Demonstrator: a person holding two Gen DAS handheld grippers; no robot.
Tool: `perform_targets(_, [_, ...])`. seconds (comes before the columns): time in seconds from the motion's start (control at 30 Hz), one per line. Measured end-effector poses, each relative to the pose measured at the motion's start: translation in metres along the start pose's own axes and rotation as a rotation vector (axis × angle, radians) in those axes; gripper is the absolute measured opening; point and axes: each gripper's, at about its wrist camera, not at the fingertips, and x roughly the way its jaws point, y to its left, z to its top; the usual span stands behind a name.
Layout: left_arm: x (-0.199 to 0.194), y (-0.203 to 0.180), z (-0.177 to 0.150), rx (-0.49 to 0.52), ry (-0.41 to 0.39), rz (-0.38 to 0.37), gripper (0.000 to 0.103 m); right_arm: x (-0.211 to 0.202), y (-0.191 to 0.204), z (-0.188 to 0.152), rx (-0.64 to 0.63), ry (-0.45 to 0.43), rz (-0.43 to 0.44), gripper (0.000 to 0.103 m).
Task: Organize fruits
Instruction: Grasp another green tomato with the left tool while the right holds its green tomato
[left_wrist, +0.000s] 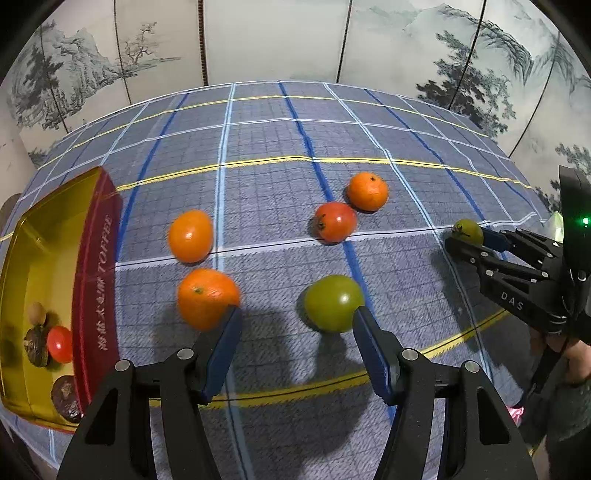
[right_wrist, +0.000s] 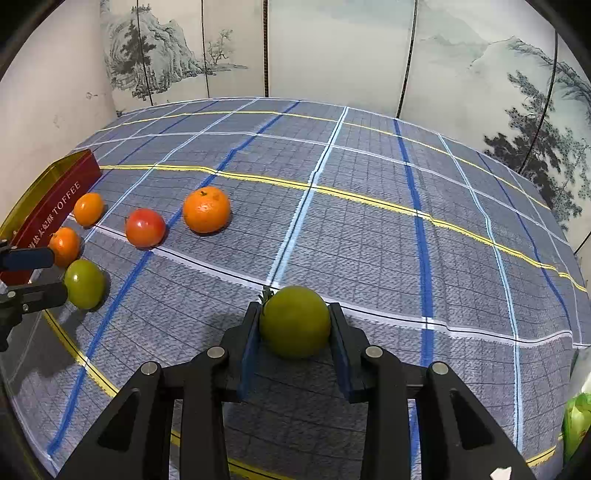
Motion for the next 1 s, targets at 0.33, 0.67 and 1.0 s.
perform_targets(0.33, [0.017, -0.012, 0.010, 0.005, 0.019, 0.001, 0.063, -0.001, -0.004, -0.003, 0.010, -0.019, 0.017, 0.032])
perform_targets(0.67, [0.031, -0.016, 0.012, 0.006, 0.055, -0.006, 0.045, -0.002, -0.007, -0.005, 0.002, -0.018, 0.034, 0.032])
perform_targets(1.0, [0.030, -0.014, 0.009, 0.003, 0.056, -0.006, 0.038, -0.002, -0.007, -0.005, 0.004, -0.018, 0.036, 0.032])
